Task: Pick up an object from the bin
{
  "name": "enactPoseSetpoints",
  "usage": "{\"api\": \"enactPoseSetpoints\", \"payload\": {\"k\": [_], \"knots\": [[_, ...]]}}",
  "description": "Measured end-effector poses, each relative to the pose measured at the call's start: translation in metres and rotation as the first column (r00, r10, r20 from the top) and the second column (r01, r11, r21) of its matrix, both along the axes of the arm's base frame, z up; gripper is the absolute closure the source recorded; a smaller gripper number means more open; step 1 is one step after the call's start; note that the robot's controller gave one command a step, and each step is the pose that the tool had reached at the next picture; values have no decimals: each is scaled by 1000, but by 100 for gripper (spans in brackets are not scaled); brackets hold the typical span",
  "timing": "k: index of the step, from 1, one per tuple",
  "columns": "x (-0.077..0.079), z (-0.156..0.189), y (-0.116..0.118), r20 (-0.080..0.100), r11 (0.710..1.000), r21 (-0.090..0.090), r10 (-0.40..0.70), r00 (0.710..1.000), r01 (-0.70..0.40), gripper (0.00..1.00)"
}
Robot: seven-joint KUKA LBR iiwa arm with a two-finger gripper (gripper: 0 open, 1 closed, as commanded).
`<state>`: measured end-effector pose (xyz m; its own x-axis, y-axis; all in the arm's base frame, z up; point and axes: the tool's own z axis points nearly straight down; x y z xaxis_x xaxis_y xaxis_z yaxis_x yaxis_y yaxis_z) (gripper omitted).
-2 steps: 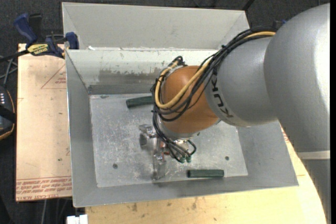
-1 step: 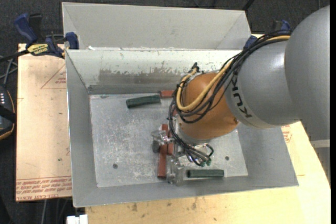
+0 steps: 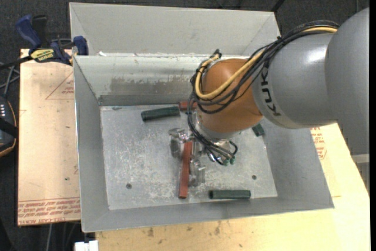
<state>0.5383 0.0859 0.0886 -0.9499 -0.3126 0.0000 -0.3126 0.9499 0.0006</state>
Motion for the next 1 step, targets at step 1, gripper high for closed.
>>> {"api": "enactPoseSetpoints", "payload": {"k": [1], "knots": [[-12,-17,-15,5,909,1,416,909,-416,100]]}}
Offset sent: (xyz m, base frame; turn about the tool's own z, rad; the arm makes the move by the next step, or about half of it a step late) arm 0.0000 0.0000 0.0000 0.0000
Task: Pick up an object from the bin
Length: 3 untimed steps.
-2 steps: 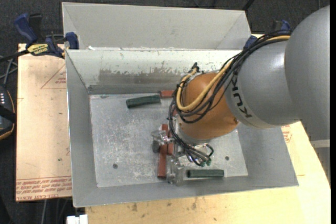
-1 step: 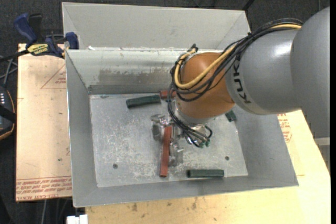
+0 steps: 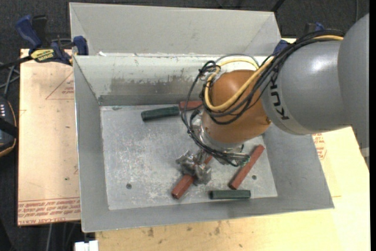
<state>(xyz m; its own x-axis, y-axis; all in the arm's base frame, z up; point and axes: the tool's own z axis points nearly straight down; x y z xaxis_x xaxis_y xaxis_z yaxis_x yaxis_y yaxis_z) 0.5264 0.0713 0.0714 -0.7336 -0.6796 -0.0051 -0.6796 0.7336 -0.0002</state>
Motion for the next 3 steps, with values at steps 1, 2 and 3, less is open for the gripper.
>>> {"api": "enactPoseSetpoints", "payload": {"k": [1,2,3], "knots": [[0,0,0,0,1000,0,0,1000,0,100],[16,-1,5,-7,998,-3,70,998,-70,100],[-2,131,-34,-2,992,-1,126,992,-126,100]]}}
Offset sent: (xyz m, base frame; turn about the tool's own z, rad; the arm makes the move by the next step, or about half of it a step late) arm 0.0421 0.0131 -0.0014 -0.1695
